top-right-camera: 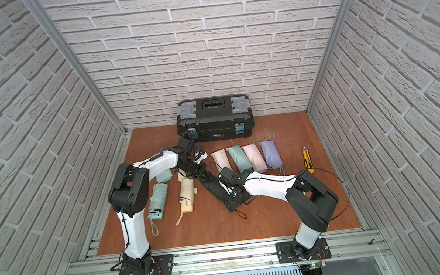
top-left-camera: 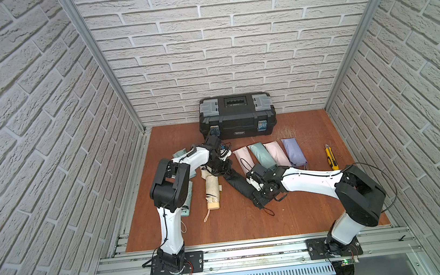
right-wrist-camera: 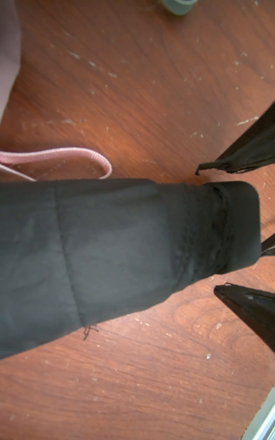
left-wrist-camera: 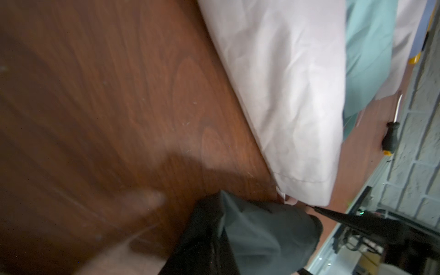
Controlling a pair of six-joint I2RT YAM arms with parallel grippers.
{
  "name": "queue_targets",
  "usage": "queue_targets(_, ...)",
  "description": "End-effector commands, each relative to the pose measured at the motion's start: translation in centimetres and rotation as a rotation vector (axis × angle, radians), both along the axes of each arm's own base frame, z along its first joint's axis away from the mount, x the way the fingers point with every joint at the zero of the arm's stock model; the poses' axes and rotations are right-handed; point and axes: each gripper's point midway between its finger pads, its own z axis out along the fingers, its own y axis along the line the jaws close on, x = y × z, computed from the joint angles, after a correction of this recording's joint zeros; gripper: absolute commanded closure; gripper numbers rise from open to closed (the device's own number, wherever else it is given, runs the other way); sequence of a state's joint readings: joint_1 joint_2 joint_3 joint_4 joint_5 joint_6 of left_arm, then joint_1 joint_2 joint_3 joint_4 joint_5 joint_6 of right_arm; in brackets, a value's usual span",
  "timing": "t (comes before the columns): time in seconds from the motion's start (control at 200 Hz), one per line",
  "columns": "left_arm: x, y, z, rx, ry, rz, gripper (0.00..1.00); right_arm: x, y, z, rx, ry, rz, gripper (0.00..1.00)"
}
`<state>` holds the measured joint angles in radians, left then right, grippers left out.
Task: Take umbrellas out of sleeves
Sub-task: Take out the umbrella from the umbrella sleeve.
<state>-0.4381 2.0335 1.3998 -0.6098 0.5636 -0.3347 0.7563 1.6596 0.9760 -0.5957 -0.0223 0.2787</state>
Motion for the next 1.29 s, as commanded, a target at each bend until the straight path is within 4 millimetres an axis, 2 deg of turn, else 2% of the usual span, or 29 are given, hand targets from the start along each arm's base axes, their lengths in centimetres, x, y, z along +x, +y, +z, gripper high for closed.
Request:
queue_targets(0.0, 0.2, -0.8, 2.2, -0.041, -0.038, -0.021, 1.0, 0.1, 0.3, 0.7, 0.023, -0.015, 0.023, 0.25)
queue_targets(0.385, 0.1, -1.3, 2.5, -0.039, -0.041, -0.033, 1.0, 1.7, 0.5, 0.3, -0.03, -0.045, 0.035, 0.24)
queue_targets(0.7, 0.1, -1.5, 2.6, -0.037, -0.039, -0.037, 1.0, 3.2, 1.5, -0.3, -0.053, -0.048, 0.046, 0.26)
queue_targets(0.845, 0.0, -1.5, 2.5, -0.034, -0.038, -0.039, 1.0, 3.1, 1.5, -0.3, -0.056, -0.044, 0.049, 0.34)
queue_targets(1.025, 0.3, -1.4, 2.5, -0.029, -0.044, -0.037, 1.0, 2.5, 1.1, -0.3, -0.056, -0.03, 0.042, 0.65)
queue_targets(1.29, 1.5, -1.1, 2.8, -0.017, -0.056, -0.028, 1.0, 1.1, 0.8, 0.1, -0.021, 0.004, 0.007, 0.63)
